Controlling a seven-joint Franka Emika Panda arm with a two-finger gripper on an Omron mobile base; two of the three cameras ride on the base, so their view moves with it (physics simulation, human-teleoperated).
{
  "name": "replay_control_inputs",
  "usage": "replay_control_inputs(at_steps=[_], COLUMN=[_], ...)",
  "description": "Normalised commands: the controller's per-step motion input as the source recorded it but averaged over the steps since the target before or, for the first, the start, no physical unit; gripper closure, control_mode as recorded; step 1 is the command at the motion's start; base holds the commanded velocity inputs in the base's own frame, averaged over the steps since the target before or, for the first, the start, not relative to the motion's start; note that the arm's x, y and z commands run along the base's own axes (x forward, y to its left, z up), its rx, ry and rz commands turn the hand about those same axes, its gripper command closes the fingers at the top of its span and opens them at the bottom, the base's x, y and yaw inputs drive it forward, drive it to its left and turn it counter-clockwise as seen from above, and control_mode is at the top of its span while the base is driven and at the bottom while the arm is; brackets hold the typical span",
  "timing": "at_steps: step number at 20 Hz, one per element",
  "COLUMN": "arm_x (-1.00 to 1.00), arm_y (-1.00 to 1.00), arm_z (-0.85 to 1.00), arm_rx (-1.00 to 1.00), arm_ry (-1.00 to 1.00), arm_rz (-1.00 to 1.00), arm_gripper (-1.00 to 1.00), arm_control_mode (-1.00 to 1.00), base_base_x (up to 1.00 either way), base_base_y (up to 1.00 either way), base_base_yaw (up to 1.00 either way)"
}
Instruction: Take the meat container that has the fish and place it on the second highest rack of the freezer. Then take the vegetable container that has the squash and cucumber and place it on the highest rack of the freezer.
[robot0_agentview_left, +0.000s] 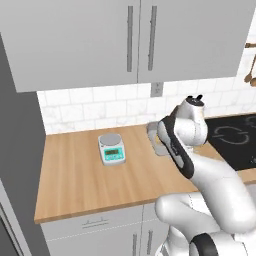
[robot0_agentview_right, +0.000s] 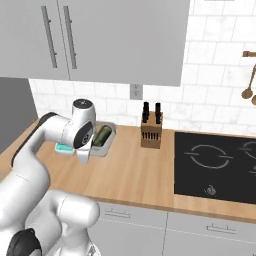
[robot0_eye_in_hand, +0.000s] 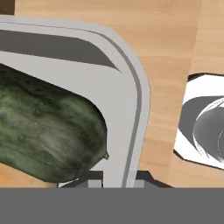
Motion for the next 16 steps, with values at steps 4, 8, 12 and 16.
replay_control_inputs(at_steps=[4, 8, 12, 16], arm_x=[-0.89, -0.74, -0.7, -0.39], arm_y=[0.0, 0.05, 0.0, 0.0], arm_z=[0.95, 0.77, 0.65, 0.38], arm_rx=[0.0, 0.0, 0.0, 0.0], arm_ry=[0.0, 0.02, 0.03, 0.0], arm_rz=[-0.06, 0.0, 0.0, 0.0], arm_gripper=[1.0, 1.0, 1.0, 1.0], arm_control_mode=[-1.0, -1.0, -1.0, -1.0], base_base_x=[0.0, 0.0, 0.0, 0.0], base_base_y=[0.0, 0.0, 0.0, 0.0], base_base_yaw=[0.0, 0.0, 0.0, 0.0])
